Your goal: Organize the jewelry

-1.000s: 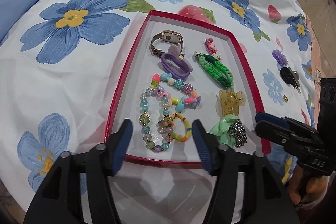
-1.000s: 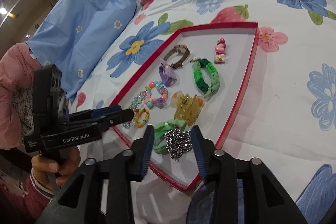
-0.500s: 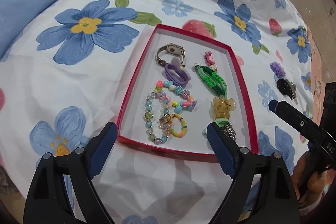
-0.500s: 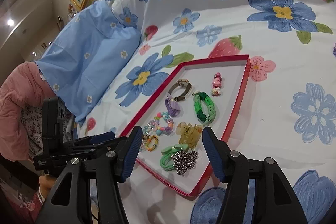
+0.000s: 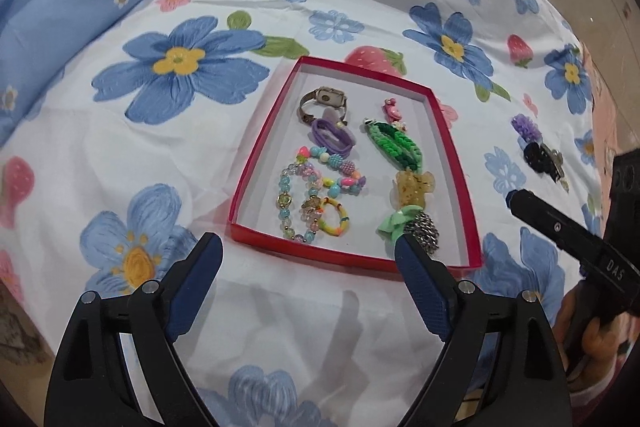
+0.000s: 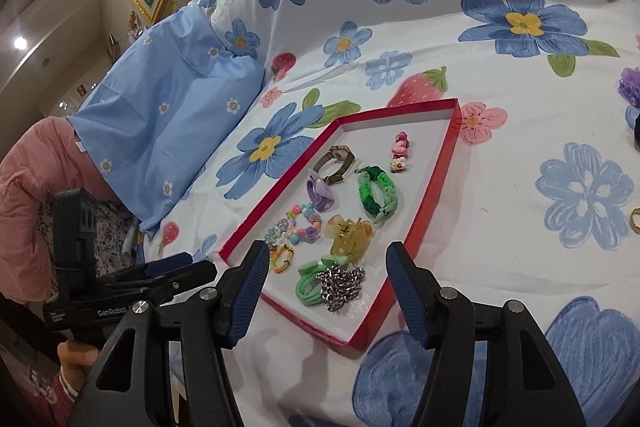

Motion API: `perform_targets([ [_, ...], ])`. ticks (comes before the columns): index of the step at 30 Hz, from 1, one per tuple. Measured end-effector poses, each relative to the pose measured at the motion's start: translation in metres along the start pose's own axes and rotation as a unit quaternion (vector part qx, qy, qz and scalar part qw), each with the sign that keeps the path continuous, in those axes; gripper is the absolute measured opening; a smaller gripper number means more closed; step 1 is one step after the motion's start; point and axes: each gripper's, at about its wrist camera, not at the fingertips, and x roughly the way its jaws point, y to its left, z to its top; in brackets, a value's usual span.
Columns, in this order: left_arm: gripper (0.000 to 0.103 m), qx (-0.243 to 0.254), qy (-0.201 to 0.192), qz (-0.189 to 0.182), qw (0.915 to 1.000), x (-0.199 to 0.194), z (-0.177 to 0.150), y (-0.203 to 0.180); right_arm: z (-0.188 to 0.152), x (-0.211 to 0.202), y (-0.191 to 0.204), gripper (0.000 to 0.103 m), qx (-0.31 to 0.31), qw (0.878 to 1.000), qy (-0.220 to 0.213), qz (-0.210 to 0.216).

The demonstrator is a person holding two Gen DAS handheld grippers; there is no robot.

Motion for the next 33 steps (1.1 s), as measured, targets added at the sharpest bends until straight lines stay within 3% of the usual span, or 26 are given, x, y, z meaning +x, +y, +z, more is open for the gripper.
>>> perform_targets([
  [5, 0.097, 0.034, -0.013, 0.011, 0.9993, -0.025, 0.010, -0.011, 0.015, -0.018, 0.015, 0.066, -0.038, 0.999, 0.006, -0.005],
  [7, 0.099, 0.049, -0.026, 0.013, 0.9984, -0.039, 0.014, -0.015, 0.025, -0.030, 0.024, 0.074, -0.061, 0.998, 0.005, -0.012],
  [9, 0.103, 0.061, -0.034, 0.019, 0.9974, -0.049, 0.016, -0.019, 0.036, -0.043, 0.036, 0.090, -0.090, 0.996, 0.007, -0.022],
  [11, 0.103, 0.070, -0.041, 0.025, 0.9963, -0.053, 0.016, -0.021, 0.041, -0.051, 0.046, 0.097, -0.110, 0.993, 0.005, -0.030],
  [15, 0.103, 0.071, -0.045, 0.051, 0.9952, -0.041, 0.007, -0.018, 0.035, -0.059, 0.055, 0.098, -0.136, 0.990, -0.015, -0.037],
  [18, 0.103, 0.060, -0.039, 0.047, 0.9964, -0.030, -0.002, -0.015, 0.018, -0.051, 0.049, 0.098, -0.126, 0.991, -0.026, -0.043],
  [25, 0.103, 0.067, -0.029, 0.070, 0.9949, -0.016, -0.013, -0.017, -0.010, -0.022, 0.032, 0.098, -0.109, 0.992, 0.009, -0.057],
  [33, 0.103, 0.069, -0.035, 0.090, 0.9930, -0.014, -0.019, -0.013, -0.019, -0.013, 0.026, 0.098, -0.112, 0.991, 0.024, -0.076],
])
